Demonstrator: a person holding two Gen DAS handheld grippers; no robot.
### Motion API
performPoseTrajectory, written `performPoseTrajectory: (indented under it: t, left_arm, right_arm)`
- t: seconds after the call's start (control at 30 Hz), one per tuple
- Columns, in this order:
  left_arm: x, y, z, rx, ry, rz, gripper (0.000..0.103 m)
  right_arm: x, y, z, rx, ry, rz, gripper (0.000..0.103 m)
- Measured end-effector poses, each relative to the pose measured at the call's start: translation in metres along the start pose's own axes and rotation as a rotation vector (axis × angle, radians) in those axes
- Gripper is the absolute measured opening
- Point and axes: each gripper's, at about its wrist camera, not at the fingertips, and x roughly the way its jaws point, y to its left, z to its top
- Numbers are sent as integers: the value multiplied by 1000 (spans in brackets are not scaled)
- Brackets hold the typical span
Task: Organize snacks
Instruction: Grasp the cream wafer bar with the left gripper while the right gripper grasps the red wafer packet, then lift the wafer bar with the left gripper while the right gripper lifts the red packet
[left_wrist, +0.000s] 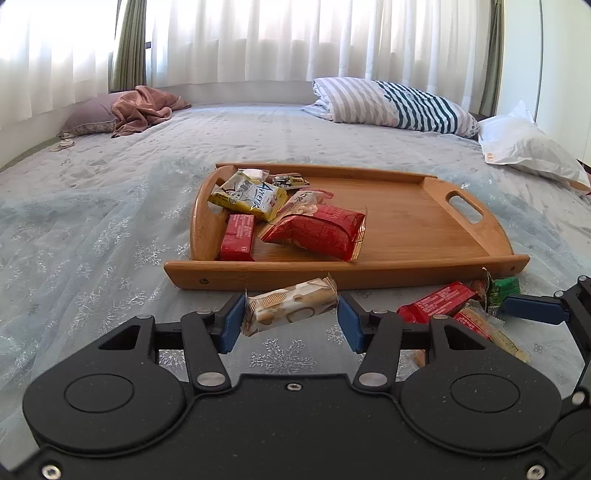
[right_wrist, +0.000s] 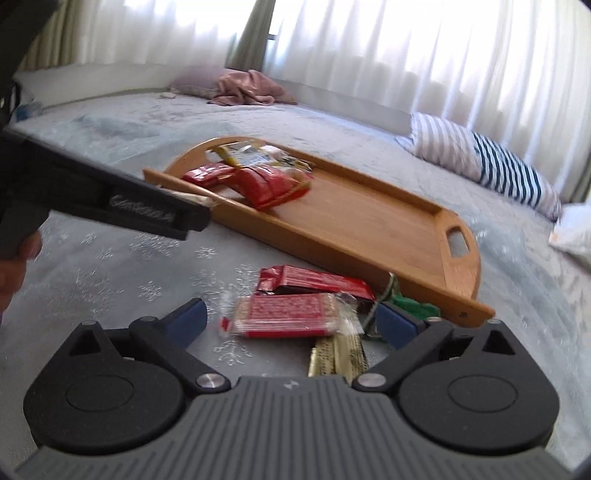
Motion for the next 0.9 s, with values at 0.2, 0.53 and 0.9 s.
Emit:
performPoseTrajectory:
  t: [0.2,0.53,0.9]
  left_arm:
    - [-3,4,-1,2,-3,3,52]
    - [-1,2,-3,11,1,7,52]
    - [1,-2,-2,6,1,-27,52]
  right_arm:
    - [7,5,3,4,23,-44,96]
    - [9,-11,-1,96,29,-39,66]
    - [2,-19,0,136,1,-43,63]
